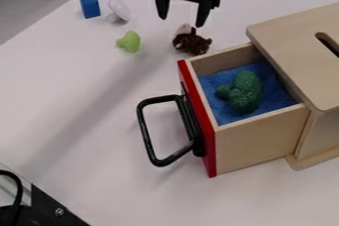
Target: Move the toy monkey in front of the drawer
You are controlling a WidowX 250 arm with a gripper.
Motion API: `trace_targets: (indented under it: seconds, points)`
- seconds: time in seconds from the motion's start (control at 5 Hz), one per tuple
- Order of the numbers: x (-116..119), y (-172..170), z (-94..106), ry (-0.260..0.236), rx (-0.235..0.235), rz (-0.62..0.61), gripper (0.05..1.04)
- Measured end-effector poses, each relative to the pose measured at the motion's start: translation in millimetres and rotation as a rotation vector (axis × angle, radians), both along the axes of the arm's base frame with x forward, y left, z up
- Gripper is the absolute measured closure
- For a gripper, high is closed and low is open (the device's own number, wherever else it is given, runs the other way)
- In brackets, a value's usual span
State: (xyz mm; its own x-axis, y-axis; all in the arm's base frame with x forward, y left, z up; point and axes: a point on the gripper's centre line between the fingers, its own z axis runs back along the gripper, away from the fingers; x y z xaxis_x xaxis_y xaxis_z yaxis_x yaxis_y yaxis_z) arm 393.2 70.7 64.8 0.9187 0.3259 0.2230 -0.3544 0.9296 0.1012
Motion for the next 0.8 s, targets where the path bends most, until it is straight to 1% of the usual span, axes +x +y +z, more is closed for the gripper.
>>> trace_targets:
  seconds: [0.2, 0.4, 0.6, 0.8]
  points:
    - [2.8, -6.1, -17.2, 0.028, -0.055, -0.007, 0.086]
    - [3.9, -9.4, -24.0, 0.033, -0.079, -0.002, 0.086]
    - [9.1, -10.6, -36.4, 0.057, -0.1, 0.017, 0.086]
    - [14.4, -5.7, -43.6, 0.078, -0.109, 0.038, 0.086]
